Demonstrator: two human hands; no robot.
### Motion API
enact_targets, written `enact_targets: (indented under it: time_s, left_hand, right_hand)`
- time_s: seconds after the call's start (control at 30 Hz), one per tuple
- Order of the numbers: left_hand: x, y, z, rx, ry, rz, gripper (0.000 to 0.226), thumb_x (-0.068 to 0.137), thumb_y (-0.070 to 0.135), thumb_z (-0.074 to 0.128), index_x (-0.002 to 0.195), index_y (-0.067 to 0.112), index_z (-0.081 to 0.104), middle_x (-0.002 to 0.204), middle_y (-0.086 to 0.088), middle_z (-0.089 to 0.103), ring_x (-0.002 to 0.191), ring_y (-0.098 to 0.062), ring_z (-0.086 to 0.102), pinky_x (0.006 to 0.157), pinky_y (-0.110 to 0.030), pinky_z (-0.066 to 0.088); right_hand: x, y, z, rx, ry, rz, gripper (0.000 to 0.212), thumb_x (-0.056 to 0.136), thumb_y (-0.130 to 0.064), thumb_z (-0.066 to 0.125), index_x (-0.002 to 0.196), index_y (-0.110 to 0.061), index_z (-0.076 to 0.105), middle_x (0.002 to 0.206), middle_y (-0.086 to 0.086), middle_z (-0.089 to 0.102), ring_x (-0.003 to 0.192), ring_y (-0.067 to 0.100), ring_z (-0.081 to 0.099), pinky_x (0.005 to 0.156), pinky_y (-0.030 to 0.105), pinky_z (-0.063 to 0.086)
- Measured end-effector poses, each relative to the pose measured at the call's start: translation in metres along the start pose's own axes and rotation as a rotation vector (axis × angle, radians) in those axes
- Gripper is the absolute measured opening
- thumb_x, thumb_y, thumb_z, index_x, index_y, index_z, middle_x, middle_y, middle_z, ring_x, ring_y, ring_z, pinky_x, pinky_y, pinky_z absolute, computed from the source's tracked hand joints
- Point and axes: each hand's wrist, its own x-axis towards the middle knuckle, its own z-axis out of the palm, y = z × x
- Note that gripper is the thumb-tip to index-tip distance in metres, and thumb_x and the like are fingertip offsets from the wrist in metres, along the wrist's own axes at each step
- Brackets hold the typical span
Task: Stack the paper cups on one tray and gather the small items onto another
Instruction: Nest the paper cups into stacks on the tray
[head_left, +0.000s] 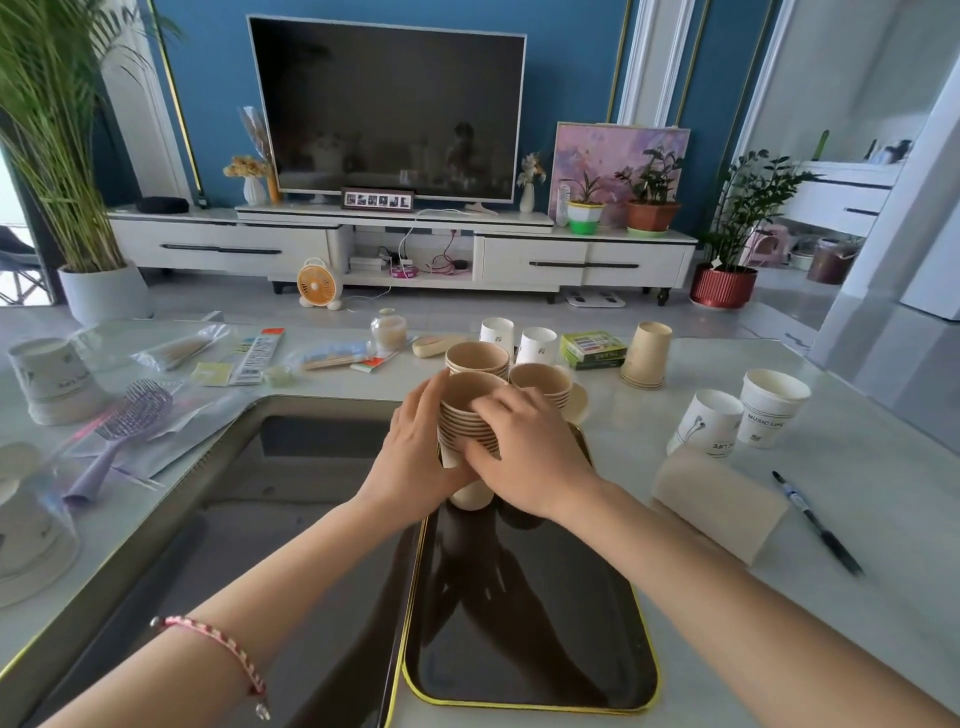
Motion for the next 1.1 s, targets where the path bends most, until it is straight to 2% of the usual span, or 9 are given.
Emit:
enact_targets:
  time_s: [0.17,0.23,0.33,0.43,0.53,0.8,0.97,1.03,1.1]
  left_hand:
    - [-0.004,0.010,0.002,0.098,0.098,0.060,0.095,0.068,0.044,0.048,0.147,0.019,0.002,0.155,0.001,0.004,0.143,-0.010,-0.001,0.115,-0.027,0.002]
    - [-0.008,0.022,0.002,0.093,0.184,0.213,0.080,0.069,0.039,0.042,0.142,0.023,0.013,0.152,0.003,0.009,0.140,-0.004,-0.001,0.112,-0.017,-0.002]
    - [-0.010,0.046,0.018,0.119,0.238,0.432,0.058,0.072,0.014,0.049,0.128,0.017,0.035,0.142,-0.001,0.029,0.133,-0.015,0.026,0.111,-0.016,0.015]
    - [-0.003,0.079,0.054,0.080,0.161,0.459,0.049,0.075,0.009,0.048,0.124,0.011,0.044,0.137,-0.006,0.042,0.127,-0.020,0.035,0.108,-0.023,0.025]
    - [0.018,0.103,0.090,0.035,0.047,0.343,0.047,0.082,0.016,0.043,0.129,0.011,0.043,0.140,-0.005,0.039,0.130,-0.021,0.031,0.106,-0.025,0.025]
    - [0.079,0.086,0.171,0.127,-0.325,0.047,0.039,0.094,0.016,0.040,0.133,0.011,0.043,0.139,-0.006,0.042,0.131,-0.024,0.036,0.104,-0.035,0.037]
    - [0.089,0.068,0.197,0.279,-0.419,0.075,0.039,0.091,0.012,0.042,0.130,0.008,0.047,0.139,-0.011,0.045,0.130,-0.023,0.039,0.106,-0.031,0.032]
    - [0.086,0.064,0.202,0.364,-0.403,0.141,0.038,0.081,0.016,0.056,0.119,0.012,0.058,0.127,-0.006,0.055,0.121,-0.019,0.049,0.099,-0.025,0.039]
    - [0.082,0.065,0.203,0.418,-0.384,0.142,0.030,0.049,0.035,0.071,0.078,0.028,0.070,0.084,0.011,0.067,0.081,-0.005,0.065,0.067,-0.011,0.047]
  right_hand:
    - [-0.001,0.005,-0.022,0.178,0.035,-0.004,0.045,0.091,-0.043,0.049,0.132,-0.023,0.050,0.144,-0.006,0.039,0.129,0.013,0.040,0.103,0.032,0.036]
    - [-0.001,0.021,-0.036,0.242,0.175,0.070,0.037,0.091,-0.038,0.051,0.124,-0.021,0.055,0.134,-0.003,0.047,0.114,0.015,0.053,0.093,0.031,0.043]
    - [0.005,0.065,-0.055,0.330,0.291,0.296,0.023,0.092,-0.026,0.052,0.109,-0.013,0.061,0.110,0.004,0.062,0.087,0.017,0.058,0.076,0.031,0.047]
    - [0.007,0.123,-0.066,0.390,0.192,0.537,0.024,0.089,-0.016,0.053,0.112,-0.011,0.059,0.105,0.006,0.062,0.096,0.021,0.059,0.074,0.022,0.037]
    - [0.005,0.166,-0.069,0.407,0.181,0.675,0.026,0.086,-0.014,0.053,0.112,-0.014,0.058,0.113,0.010,0.063,0.105,0.027,0.060,0.083,0.028,0.043]
    - [0.059,0.222,-0.050,0.246,0.035,0.649,0.043,0.086,-0.011,0.052,0.129,-0.012,0.044,0.129,0.013,0.052,0.109,0.026,0.053,0.078,0.026,0.038]
    - [0.110,0.263,-0.029,0.044,-0.062,0.677,0.066,0.085,-0.013,0.050,0.145,-0.017,0.024,0.144,0.016,0.033,0.128,0.035,0.040,0.103,0.043,0.040]
    - [0.122,0.277,-0.020,-0.010,-0.123,0.706,0.071,0.087,-0.016,0.051,0.148,-0.021,0.016,0.148,0.016,0.025,0.132,0.037,0.034,0.106,0.045,0.036]
    - [0.129,0.287,-0.010,-0.049,-0.188,0.712,0.074,0.088,-0.024,0.054,0.149,-0.023,0.011,0.152,0.016,0.017,0.135,0.038,0.029,0.108,0.046,0.034]
